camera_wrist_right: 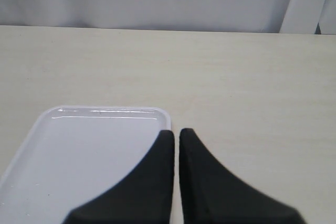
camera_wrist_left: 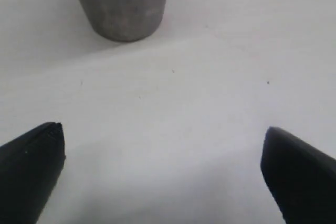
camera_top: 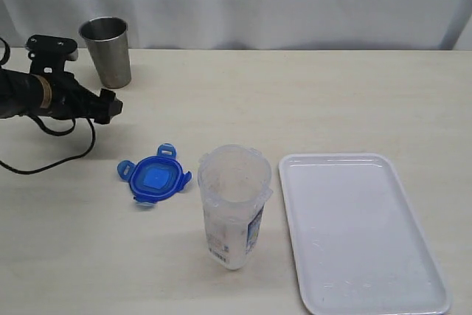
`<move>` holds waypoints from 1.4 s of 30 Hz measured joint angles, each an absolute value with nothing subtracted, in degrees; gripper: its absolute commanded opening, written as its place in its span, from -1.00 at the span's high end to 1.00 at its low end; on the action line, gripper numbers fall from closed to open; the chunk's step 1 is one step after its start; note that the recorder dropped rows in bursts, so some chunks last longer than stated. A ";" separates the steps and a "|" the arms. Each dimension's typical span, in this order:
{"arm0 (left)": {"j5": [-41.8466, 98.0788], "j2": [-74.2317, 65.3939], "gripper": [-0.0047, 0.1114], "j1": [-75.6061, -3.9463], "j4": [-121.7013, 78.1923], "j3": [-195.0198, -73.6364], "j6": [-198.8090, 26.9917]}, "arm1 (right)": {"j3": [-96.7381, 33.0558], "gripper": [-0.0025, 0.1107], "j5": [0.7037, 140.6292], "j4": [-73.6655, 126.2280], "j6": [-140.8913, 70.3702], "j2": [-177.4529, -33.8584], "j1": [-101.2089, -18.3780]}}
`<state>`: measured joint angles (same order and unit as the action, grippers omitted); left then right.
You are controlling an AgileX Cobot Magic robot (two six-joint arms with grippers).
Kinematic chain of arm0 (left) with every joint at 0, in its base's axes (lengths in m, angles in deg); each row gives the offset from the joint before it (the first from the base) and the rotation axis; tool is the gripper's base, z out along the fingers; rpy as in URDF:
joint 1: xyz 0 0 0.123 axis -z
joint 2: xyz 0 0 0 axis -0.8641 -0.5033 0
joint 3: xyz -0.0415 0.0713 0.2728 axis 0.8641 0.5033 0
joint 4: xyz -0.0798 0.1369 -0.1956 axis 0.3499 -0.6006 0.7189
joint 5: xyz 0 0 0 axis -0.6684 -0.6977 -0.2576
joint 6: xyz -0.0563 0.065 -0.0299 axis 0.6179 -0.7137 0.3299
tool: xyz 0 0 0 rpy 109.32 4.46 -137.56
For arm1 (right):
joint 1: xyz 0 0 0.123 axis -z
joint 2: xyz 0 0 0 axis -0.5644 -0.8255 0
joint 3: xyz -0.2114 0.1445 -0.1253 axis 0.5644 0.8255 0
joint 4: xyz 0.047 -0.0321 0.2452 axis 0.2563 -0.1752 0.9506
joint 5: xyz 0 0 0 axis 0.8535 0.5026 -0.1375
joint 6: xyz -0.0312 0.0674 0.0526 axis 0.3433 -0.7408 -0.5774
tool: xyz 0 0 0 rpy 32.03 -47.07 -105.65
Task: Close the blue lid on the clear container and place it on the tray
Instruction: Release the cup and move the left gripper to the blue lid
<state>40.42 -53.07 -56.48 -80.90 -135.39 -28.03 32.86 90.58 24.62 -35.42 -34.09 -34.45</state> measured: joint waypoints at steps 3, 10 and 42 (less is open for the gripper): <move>41.44 -49.37 -0.83 -56.48 -80.92 -130.54 -28.03 | 32.86 0.88 90.58 24.62 -35.42 -34.09 -34.45; 51.52 -40.57 -0.83 -56.48 -81.32 -120.55 -26.97 | 32.86 0.88 90.58 24.62 -35.42 -34.09 -34.45; 68.52 -37.31 -0.05 -56.04 -121.23 -125.10 12.07 | 32.86 0.88 90.62 24.62 -35.42 -34.09 -34.45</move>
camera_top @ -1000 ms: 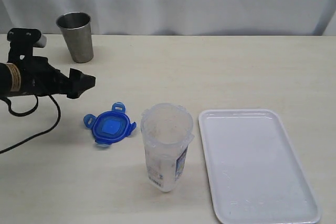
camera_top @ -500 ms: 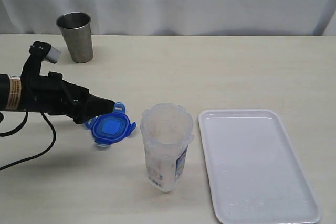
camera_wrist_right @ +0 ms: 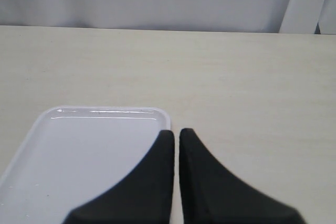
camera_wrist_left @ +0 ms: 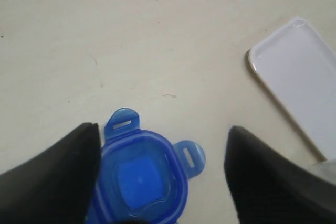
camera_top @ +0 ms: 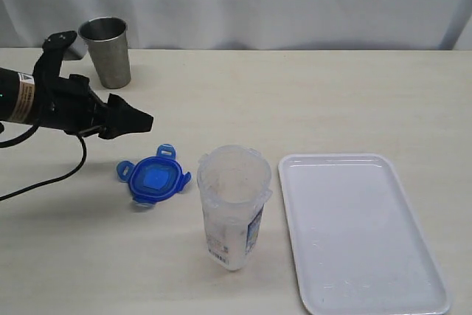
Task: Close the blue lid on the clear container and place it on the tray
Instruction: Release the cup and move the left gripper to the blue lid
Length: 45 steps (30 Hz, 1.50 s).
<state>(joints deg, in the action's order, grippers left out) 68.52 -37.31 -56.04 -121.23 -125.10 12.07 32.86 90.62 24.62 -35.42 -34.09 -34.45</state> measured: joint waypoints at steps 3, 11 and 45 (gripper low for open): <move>65.95 -37.31 0.02 -55.89 -121.57 -125.10 10.14 | 32.86 0.88 90.62 24.62 -35.42 -34.09 -34.45; 46.00 -37.31 0.02 -55.42 -121.99 -125.10 5.49 | 32.86 0.88 90.62 24.62 -35.42 -34.09 -34.45; -13.86 -43.27 0.01 -52.42 10.93 -137.77 -115.78 | 32.86 0.88 90.62 24.62 -35.42 -34.09 -34.45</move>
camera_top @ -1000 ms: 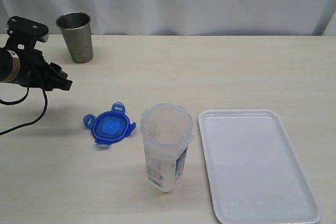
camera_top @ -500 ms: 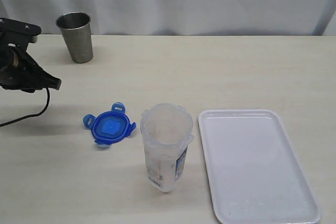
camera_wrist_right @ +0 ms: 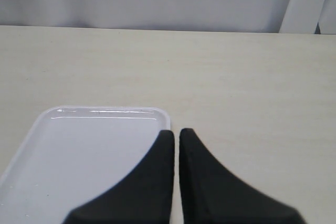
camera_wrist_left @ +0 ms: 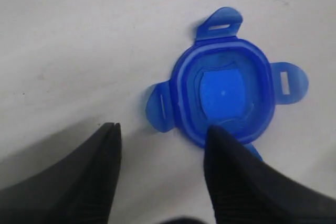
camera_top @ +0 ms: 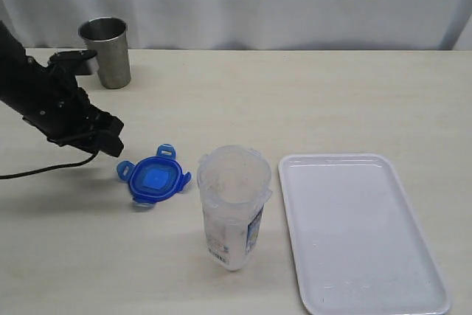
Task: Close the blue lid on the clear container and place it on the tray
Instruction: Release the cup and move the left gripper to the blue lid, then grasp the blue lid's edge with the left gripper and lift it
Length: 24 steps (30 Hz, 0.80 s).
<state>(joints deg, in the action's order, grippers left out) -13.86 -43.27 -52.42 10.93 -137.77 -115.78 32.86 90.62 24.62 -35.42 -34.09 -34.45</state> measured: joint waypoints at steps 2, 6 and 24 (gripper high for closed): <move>-13.19 -45.32 0.01 -52.42 11.37 -137.77 -117.20 | 32.86 0.88 90.62 24.62 -35.42 -34.09 -34.45; -12.39 -49.30 0.01 -52.42 15.48 -137.77 -121.47 | 32.86 0.88 90.62 24.62 -35.42 -34.09 -34.45; -10.82 -53.31 0.36 -52.42 21.96 -138.46 -125.97 | 32.86 0.88 90.62 24.62 -35.42 -34.09 -34.45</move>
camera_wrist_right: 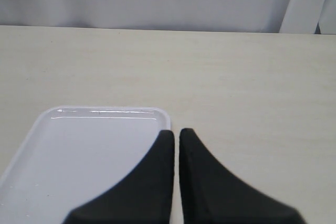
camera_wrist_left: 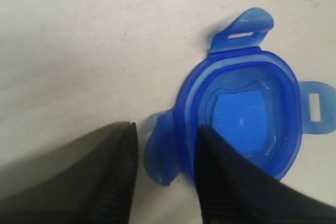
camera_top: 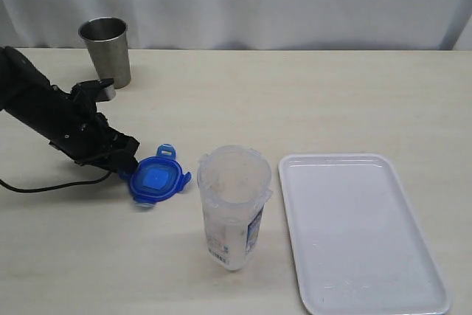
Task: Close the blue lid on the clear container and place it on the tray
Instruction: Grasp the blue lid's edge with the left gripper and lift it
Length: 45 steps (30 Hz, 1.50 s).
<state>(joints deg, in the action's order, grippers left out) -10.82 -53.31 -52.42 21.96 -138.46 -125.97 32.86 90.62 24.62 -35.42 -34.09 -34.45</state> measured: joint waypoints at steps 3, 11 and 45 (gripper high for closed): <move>-10.94 -53.54 0.49 -52.42 21.96 -138.46 -126.07 | 32.86 0.88 90.62 24.62 -35.42 -34.09 -34.45; -11.82 -53.67 0.92 -52.42 22.24 -138.46 -126.19 | 32.86 0.88 90.62 24.62 -35.42 -34.09 -34.45; -3.77 -33.35 0.92 -46.06 14.55 -137.87 -135.64 | 32.86 0.88 90.62 24.62 -35.42 -34.09 -34.45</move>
<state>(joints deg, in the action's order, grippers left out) -3.77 -33.35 -46.06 14.55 -137.87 -135.64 32.86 90.62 24.62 -35.42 -34.09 -34.45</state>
